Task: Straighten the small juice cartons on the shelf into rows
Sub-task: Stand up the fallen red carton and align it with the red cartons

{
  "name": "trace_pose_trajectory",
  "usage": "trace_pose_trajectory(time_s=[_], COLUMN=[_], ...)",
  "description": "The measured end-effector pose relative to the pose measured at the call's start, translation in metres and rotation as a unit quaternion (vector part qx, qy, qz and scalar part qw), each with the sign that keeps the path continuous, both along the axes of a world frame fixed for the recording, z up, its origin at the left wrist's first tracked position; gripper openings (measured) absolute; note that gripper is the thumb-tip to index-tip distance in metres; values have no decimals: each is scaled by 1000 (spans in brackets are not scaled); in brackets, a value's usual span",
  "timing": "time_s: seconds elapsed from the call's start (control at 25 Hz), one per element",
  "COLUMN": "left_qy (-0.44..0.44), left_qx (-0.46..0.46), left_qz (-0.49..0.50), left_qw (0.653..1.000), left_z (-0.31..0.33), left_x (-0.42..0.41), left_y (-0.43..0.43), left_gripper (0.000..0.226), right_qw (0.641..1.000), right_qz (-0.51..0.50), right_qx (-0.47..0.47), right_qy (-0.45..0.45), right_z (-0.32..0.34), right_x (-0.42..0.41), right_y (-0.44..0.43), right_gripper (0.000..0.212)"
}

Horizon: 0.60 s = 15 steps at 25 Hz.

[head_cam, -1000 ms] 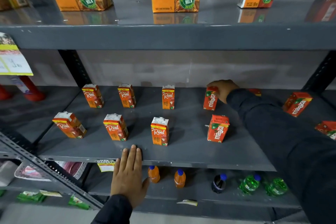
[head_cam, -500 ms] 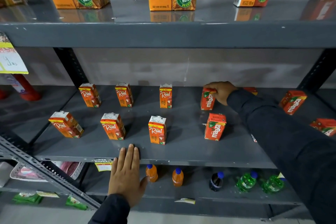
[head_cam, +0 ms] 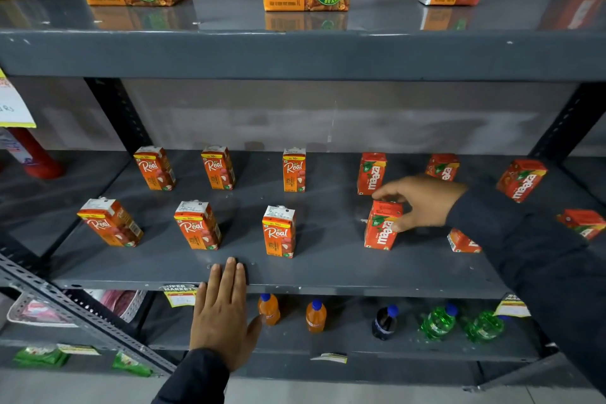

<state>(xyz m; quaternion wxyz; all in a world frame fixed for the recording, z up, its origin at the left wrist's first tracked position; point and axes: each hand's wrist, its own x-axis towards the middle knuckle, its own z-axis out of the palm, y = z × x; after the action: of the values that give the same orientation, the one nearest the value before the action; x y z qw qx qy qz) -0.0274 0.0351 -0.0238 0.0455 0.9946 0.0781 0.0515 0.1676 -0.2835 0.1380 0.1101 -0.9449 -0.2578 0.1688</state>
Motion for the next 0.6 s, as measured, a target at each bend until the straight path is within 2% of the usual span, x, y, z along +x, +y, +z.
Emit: trace_pose_trajectory(time_s=[0.32,0.48,0.52,0.6], left_qy=[-9,-23,-25,-21], left_qx=[-15,-5,-1,7], left_qz=[-17,-28,-29,-27], left_qw=[1000,999,999,999], left_z=[1,1,0,-1], left_x=[1,0,0,1], left_y=[1,2,3,3], left_gripper=[100,98,98,98], right_qw=[998,997,996,979], right_qz=[-13,-5,-5,-47], right_qx=[36,44,68,194], right_qy=[-56,-69,-60,-48], right_z=[-20,-23,-21,-10], right_x=[-8,-12,-13,-11], right_y=[-10,-14,-15,-20], right_gripper=[59,68,73,74])
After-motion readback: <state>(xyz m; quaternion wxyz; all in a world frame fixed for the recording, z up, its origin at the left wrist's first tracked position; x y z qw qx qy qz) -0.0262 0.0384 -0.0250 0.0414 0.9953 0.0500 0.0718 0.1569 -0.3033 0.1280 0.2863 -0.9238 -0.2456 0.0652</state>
